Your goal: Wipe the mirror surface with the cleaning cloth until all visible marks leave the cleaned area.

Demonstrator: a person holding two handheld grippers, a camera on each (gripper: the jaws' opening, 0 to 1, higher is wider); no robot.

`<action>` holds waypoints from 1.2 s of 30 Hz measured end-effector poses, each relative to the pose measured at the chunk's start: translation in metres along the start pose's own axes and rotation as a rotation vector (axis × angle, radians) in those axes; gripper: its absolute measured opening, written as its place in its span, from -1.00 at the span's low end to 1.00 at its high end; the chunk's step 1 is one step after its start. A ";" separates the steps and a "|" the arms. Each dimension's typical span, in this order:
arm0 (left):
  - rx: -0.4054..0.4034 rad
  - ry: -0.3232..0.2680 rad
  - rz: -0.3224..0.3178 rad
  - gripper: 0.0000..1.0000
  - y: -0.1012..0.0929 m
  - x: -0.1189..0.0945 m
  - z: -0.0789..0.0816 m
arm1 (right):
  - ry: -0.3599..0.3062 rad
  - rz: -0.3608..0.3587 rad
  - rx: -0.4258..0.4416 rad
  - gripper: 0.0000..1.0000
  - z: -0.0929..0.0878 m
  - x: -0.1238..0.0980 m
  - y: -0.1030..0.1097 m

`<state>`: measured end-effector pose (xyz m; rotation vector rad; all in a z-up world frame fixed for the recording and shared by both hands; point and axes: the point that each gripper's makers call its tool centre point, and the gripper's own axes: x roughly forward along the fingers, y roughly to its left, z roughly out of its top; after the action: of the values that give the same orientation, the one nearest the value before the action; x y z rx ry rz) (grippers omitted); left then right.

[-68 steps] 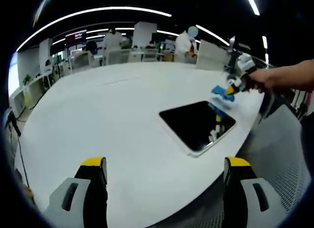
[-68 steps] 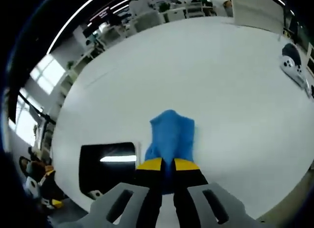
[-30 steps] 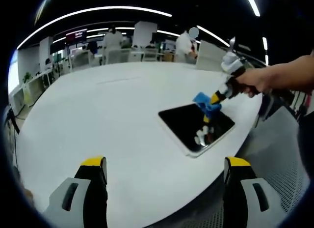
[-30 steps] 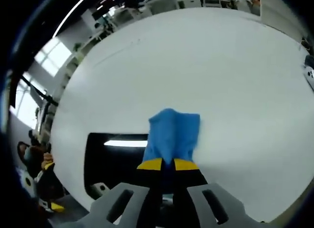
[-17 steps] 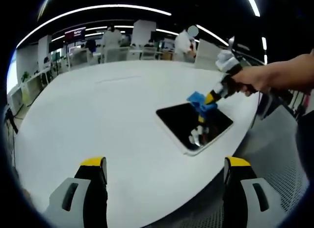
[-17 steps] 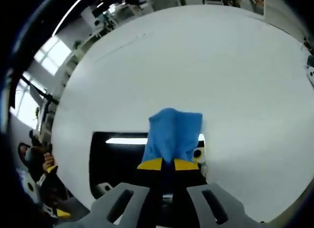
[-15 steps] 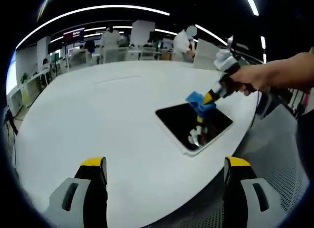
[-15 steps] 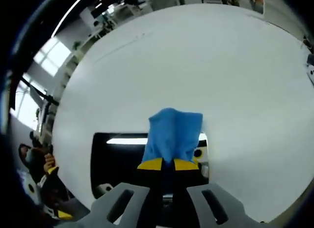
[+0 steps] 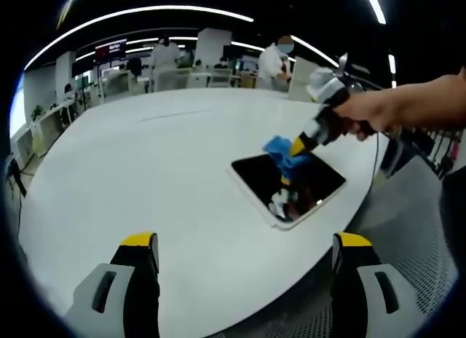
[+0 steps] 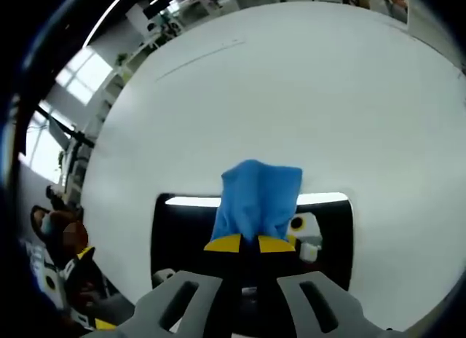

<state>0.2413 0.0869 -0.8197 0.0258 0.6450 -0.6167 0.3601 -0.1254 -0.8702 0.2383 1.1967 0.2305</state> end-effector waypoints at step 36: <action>0.030 0.040 -0.007 0.99 -0.002 0.004 -0.005 | 0.019 0.116 -0.032 -0.99 0.010 0.033 0.090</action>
<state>0.2396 0.0839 -0.8258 0.0642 0.6749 -0.6340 0.3767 -0.0309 -0.8687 0.2787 1.1988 0.3533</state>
